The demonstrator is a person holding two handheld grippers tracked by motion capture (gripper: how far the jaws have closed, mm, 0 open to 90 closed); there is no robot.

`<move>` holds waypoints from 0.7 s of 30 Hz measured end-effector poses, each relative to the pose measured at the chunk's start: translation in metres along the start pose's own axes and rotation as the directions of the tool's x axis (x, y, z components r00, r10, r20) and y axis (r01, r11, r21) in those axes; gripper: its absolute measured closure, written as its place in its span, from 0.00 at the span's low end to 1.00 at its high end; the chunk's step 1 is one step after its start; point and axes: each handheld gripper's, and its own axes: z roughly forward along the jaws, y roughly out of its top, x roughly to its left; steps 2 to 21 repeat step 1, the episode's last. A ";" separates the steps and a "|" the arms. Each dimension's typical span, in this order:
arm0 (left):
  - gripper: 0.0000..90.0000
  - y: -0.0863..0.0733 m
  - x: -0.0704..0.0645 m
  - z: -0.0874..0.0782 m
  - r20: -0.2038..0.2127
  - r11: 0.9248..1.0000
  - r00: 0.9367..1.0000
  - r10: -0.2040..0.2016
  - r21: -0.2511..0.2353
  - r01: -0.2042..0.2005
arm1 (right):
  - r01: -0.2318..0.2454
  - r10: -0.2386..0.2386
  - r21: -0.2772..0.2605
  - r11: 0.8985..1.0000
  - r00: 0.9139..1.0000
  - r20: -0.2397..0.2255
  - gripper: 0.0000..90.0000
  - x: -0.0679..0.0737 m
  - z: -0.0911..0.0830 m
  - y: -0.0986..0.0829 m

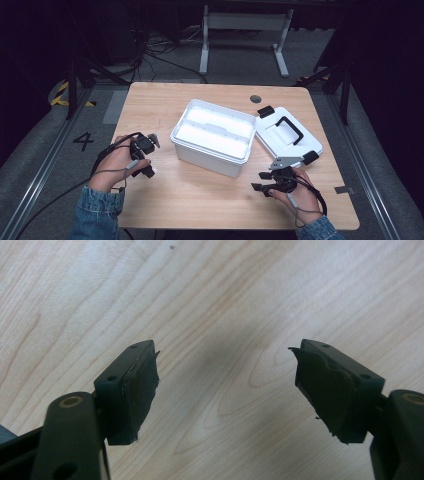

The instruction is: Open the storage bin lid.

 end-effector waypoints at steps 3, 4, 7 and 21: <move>0.29 -0.001 0.002 -0.003 -0.005 1.000 1.000 -0.015 -0.018 0.015 | 0.000 0.000 -0.004 1.000 1.000 0.002 0.53 0.000 0.001 0.000; 0.29 -0.001 0.002 -0.003 -0.005 1.000 1.000 -0.015 -0.018 0.015 | 0.000 0.000 -0.004 1.000 1.000 0.002 0.53 0.000 0.001 0.000; 0.29 -0.001 0.002 -0.003 -0.005 1.000 1.000 -0.015 -0.018 0.015 | 0.000 0.000 -0.004 1.000 1.000 0.002 0.53 0.000 0.001 0.000; 0.29 -0.001 0.002 -0.003 -0.005 1.000 1.000 -0.015 -0.018 0.015 | 0.000 0.000 -0.004 1.000 1.000 0.002 0.53 0.000 0.001 0.000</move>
